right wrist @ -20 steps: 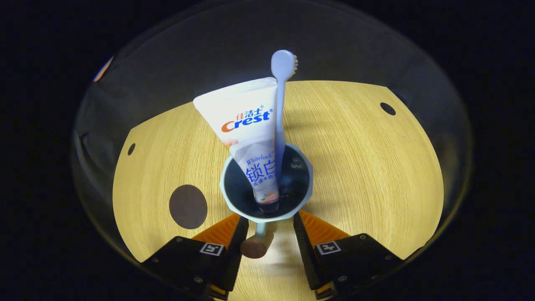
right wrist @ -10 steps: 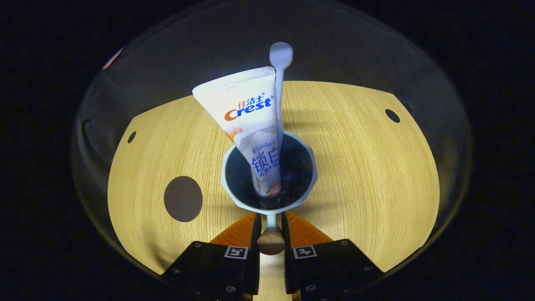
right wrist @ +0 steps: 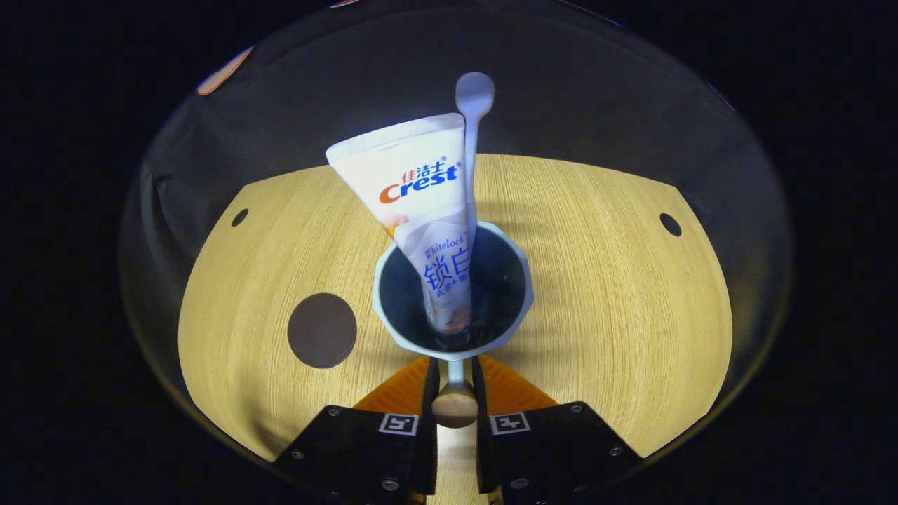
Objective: Put the toothbrush and toothpaste on the desktop into the cup, then pick up the cup and place it on the coaster on the desktop.
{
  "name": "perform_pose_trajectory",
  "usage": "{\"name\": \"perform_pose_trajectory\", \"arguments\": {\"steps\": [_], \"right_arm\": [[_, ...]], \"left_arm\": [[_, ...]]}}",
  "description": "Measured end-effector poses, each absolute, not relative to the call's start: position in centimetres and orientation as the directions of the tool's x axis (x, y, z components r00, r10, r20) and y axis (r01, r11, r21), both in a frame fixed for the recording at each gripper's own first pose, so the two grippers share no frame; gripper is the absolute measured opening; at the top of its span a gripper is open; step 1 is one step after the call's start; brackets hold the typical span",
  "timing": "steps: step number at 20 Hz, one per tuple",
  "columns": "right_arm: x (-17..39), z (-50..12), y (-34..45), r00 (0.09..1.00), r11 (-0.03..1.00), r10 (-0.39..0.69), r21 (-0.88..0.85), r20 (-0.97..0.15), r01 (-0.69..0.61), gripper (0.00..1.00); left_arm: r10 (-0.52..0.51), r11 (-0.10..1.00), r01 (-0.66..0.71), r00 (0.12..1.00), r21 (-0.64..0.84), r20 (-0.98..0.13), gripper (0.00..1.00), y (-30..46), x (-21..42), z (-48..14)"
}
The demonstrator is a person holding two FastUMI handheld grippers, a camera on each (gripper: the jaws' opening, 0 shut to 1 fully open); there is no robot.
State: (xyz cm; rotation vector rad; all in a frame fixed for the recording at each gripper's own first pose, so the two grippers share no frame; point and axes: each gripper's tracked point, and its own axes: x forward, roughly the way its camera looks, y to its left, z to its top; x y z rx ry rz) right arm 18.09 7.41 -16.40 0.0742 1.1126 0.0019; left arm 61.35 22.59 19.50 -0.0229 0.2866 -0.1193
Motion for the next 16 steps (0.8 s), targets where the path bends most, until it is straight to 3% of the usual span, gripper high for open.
{"name": "perform_pose_trajectory", "arguments": {"steps": [16], "right_arm": [[18.8, -16.6, 6.8, 0.46, 0.986, 0.142, 0.086, -0.876, -0.14, 0.23]], "left_arm": [[-0.092, 0.996, 0.087, 0.95, -0.03, -0.299, 0.95, 24.0, 60.3, 18.6]]}}
